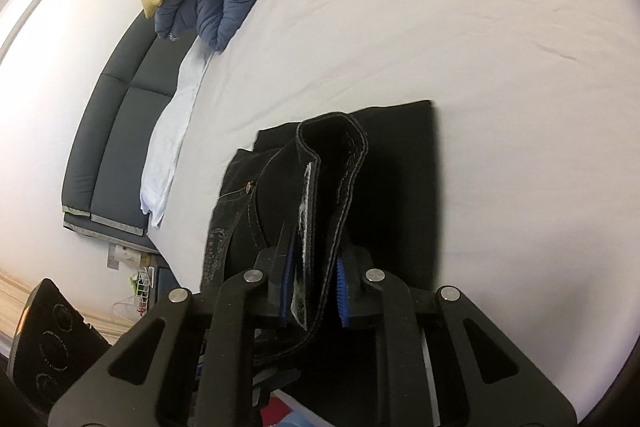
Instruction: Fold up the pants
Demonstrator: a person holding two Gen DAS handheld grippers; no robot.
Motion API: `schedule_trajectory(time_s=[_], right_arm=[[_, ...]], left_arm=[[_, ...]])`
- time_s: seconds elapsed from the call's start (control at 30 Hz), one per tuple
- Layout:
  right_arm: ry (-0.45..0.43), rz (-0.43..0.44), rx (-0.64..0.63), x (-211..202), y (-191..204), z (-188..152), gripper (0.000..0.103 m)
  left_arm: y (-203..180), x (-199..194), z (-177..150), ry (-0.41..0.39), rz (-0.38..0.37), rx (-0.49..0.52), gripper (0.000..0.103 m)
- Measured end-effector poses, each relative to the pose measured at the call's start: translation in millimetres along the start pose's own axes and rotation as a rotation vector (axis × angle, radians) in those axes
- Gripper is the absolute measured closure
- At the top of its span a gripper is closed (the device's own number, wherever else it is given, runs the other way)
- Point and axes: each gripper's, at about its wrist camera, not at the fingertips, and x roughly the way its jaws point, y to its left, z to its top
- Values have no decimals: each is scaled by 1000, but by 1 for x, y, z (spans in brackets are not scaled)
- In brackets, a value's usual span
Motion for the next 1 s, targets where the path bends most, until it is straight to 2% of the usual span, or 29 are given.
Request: schedule_trajectory(time_s=[0.17, 0.27, 0.43, 0.53, 0.63, 0.73, 0.8, 0.87, 0.93, 1.0], right_arm=[[-11, 6, 26, 9, -26, 0, 87], [-43, 20, 46, 1, -31, 2, 87], [-16, -16, 29, 9, -36, 5, 87], [-34, 32, 55, 14, -51, 0, 88], [-60, 59, 74, 9, -57, -4, 87], [-61, 51, 95, 1, -58, -6, 85], [-96, 9, 120, -14, -63, -5, 85], [-144, -26, 155, -32, -67, -3, 85], [-189, 15, 162, -51, -61, -3, 85], [-194, 89, 121, -57, -41, -2, 85]], left_arm=[[-1, 22, -6, 47, -19, -35, 85], [-1, 24, -3, 43, -25, -34, 85], [5, 35, -6, 61, -50, -53, 82], [12, 40, -7, 60, -98, -71, 68], [22, 34, -5, 54, -155, -99, 38], [29, 17, -4, 40, -185, -124, 35], [38, -4, -4, 16, -170, -130, 28], [56, -25, -4, -10, -145, -153, 27], [80, -44, -2, -48, -106, -182, 27], [106, -53, -2, -65, -51, -215, 27]])
